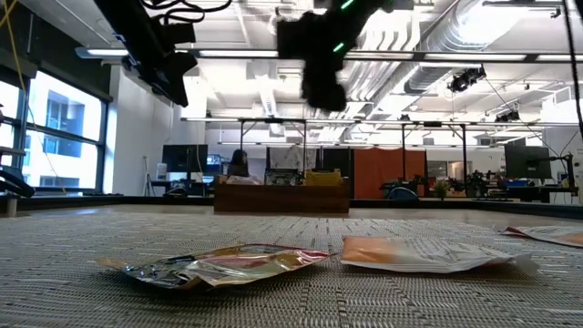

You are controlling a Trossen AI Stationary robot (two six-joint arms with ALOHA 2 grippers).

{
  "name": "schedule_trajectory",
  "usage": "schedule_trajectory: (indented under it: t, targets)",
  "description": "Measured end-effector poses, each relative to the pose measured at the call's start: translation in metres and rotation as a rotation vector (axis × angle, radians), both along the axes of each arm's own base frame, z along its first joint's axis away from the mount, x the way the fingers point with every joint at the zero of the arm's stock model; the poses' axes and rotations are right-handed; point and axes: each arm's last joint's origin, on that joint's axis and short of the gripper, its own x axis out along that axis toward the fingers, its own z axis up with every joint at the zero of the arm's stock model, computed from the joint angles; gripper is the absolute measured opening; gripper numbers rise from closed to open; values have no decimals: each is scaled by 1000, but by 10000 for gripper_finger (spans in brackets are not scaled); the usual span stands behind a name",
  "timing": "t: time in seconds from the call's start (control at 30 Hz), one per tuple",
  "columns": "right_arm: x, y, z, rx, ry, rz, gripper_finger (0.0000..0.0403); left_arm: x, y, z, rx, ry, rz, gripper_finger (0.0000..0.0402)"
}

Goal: Pick & Place Tea
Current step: Put the orange tea bag into the left section of the wooden organizer

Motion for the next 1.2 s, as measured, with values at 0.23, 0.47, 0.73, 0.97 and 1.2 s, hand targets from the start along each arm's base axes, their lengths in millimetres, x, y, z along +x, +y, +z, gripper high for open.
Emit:
schedule_trajectory:
  t: [0.23,0.47,0.73,0.97,1.2]
  targets:
    - [-73,28,42,788,-92,43,57,1,-2,-1,-60,-16,-42,115]
    - [-91,70,46,1150,33,172,57,2,-2,-1,-80,-58,-16,115]
    - [-100,96,-14,1205,73,151,106,2,-2,-1,-108,-63,-32,115]
    - [-118,99,-63,1298,117,69,172,3,-3,-2,-149,-86,-44,115]
    - [-146,106,-114,1305,151,92,199,3,-3,-2,-150,-90,-41,115]
